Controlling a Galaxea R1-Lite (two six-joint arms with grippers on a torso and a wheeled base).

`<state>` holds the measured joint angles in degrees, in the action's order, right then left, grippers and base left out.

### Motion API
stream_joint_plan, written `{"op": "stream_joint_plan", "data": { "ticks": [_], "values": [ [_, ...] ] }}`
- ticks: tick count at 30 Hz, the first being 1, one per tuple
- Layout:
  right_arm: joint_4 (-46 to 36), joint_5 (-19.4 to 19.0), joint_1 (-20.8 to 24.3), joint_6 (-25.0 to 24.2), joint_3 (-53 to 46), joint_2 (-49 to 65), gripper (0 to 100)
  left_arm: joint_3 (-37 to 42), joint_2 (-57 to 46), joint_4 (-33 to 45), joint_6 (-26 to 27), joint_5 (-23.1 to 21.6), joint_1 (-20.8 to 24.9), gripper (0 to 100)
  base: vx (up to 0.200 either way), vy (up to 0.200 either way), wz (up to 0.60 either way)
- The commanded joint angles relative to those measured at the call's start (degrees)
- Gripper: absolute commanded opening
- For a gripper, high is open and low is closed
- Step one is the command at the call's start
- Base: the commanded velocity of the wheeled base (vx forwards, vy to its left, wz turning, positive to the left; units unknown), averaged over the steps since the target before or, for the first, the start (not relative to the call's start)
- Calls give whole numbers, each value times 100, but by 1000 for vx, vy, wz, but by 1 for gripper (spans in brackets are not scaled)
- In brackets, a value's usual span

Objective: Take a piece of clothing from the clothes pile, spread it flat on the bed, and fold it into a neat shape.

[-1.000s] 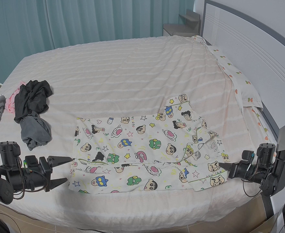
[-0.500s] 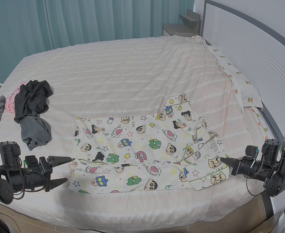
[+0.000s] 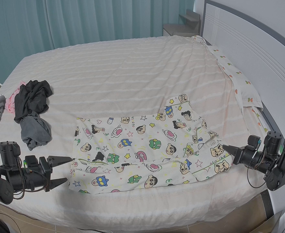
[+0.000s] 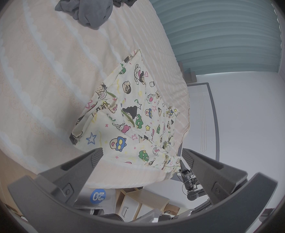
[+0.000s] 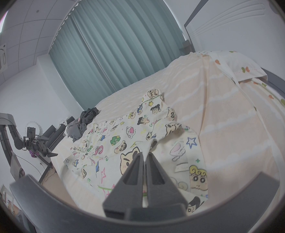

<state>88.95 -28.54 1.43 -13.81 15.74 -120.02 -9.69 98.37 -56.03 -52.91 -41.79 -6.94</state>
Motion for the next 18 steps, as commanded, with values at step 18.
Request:
{"op": "stream_joint_plan", "data": {
  "ticks": [18],
  "values": [
    [25,129,-46,-7,307,-681,0,-6,7,-5,0,4,-9,100,0,0,0]
  ]
}}
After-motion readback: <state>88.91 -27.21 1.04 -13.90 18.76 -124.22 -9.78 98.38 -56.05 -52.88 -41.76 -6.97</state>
